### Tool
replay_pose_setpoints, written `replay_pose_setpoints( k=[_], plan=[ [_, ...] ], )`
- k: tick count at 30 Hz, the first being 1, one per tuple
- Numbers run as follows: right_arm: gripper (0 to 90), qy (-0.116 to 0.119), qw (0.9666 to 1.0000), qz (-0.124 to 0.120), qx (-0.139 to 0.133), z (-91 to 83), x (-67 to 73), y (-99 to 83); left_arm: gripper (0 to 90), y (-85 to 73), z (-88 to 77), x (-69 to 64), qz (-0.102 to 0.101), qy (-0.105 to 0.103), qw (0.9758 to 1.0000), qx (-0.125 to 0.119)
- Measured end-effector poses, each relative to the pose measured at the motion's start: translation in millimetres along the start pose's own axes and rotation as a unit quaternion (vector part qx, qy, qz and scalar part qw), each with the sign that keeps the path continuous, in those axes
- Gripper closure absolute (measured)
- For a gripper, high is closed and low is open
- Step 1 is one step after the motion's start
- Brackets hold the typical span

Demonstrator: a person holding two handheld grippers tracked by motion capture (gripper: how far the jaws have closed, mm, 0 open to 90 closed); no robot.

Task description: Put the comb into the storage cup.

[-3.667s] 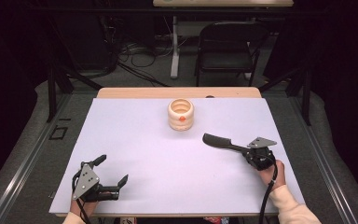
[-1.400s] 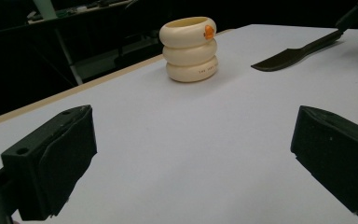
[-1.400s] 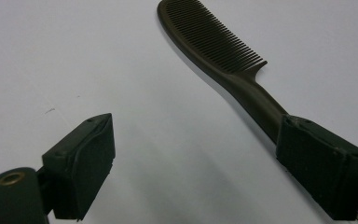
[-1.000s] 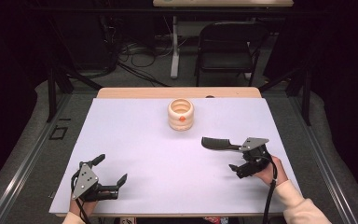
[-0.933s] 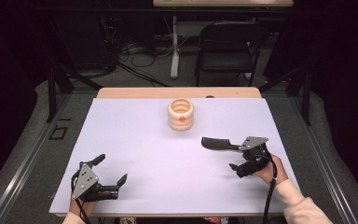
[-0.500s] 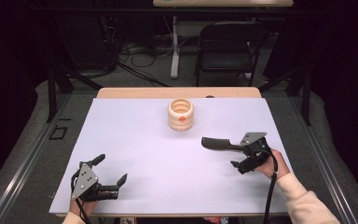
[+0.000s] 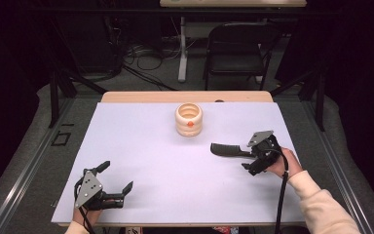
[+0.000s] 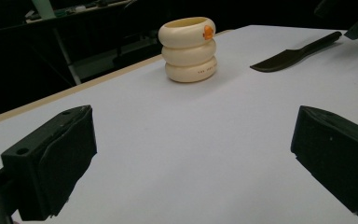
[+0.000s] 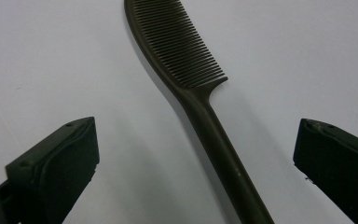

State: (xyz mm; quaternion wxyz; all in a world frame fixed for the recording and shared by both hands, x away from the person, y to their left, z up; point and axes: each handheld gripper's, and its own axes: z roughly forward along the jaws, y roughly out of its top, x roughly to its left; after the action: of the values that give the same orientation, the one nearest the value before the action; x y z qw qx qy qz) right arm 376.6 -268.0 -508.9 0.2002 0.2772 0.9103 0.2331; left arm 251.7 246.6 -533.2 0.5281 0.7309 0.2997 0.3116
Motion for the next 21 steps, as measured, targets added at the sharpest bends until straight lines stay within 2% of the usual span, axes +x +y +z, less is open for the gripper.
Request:
replay_pose_setpoints(
  k=[3,4,7,10,11,13,17,18,21],
  plan=[
    [0.0,0.009,0.9998,-0.008,0.017,2.1,-4.5,2.3,0.2,0.2,0.0,-0.5,-0.004,-0.002,1.0000,-0.001],
    [0.0,0.006,0.9999,-0.006,0.009,3.7,-4.6,2.1,0.1,0.1,0.1,-0.3,-0.003,-0.003,1.0000,-0.001],
    [0.0,0.008,0.9998,-0.008,0.019,5.5,-6.3,4.0,0.2,0.0,0.2,0.3,-0.005,-0.003,1.0000,-0.002],
    [0.0,0.010,0.9995,-0.022,0.023,9.0,-8.6,6.2,0.1,-0.1,0.3,0.4,-0.006,-0.003,1.0000,-0.002],
    [0.0,0.010,0.9994,-0.018,0.028,10.1,-7.8,6.8,0.2,-0.1,0.4,0.4,-0.006,-0.003,1.0000,-0.002],
    [0.5,0.014,0.9987,-0.029,0.038,12.5,-8.7,8.5,0.2,-0.1,0.5,0.3,-0.007,-0.003,1.0000,-0.002],
    [6.5,0.019,0.9975,-0.043,0.054,13.4,-10.1,13.5,0.2,-0.1,0.6,0.3,-0.007,-0.004,1.0000,-0.002],
    [11.5,0.020,0.9971,-0.043,0.059,12.9,-10.2,14.7,0.1,-0.1,0.7,0.4,-0.007,-0.004,1.0000,-0.002],
    [15.7,0.022,0.9965,-0.053,0.060,14.3,-11.2,18.0,0.1,-0.1,0.6,0.6,-0.008,-0.004,1.0000,-0.002]
  ],
)
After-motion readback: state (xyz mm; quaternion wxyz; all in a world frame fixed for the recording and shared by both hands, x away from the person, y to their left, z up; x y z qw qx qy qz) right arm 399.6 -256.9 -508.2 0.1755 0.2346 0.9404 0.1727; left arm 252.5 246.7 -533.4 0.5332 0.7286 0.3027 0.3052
